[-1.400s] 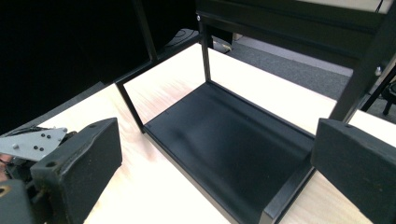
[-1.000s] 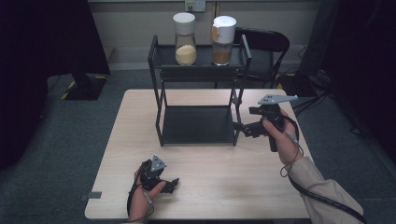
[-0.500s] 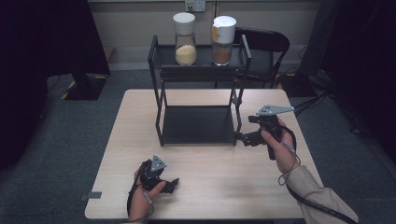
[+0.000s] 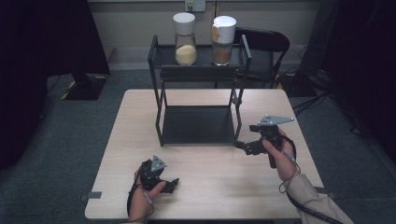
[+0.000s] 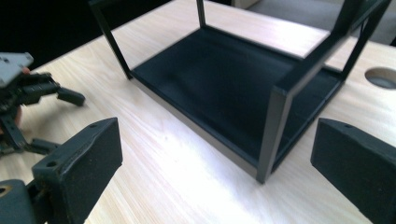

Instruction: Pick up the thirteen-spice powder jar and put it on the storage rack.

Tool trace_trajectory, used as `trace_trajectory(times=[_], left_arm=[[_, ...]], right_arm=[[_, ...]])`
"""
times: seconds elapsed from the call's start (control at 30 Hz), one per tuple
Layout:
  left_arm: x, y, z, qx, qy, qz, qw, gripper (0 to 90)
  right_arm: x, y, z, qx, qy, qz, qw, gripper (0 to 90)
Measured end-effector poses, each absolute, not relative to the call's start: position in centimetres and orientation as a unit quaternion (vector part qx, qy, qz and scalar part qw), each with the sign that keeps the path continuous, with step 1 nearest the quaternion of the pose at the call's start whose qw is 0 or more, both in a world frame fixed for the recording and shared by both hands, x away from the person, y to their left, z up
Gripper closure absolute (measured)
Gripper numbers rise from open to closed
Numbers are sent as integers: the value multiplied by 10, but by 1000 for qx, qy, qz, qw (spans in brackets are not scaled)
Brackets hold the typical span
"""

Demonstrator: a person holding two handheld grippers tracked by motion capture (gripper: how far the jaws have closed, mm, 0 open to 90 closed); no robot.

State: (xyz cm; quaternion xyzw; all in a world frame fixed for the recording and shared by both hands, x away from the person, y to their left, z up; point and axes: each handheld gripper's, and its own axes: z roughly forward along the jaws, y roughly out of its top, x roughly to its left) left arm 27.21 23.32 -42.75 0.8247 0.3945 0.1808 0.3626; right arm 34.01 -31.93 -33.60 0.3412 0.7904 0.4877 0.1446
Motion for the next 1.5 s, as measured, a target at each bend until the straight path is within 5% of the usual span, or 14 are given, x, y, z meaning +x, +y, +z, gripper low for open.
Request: trace_trajectory(times=[1.5], left_arm=[[272,233,-428,825,395,181,363,0]], right_arm=[[316,-351,-400,369,805,441,148,15]])
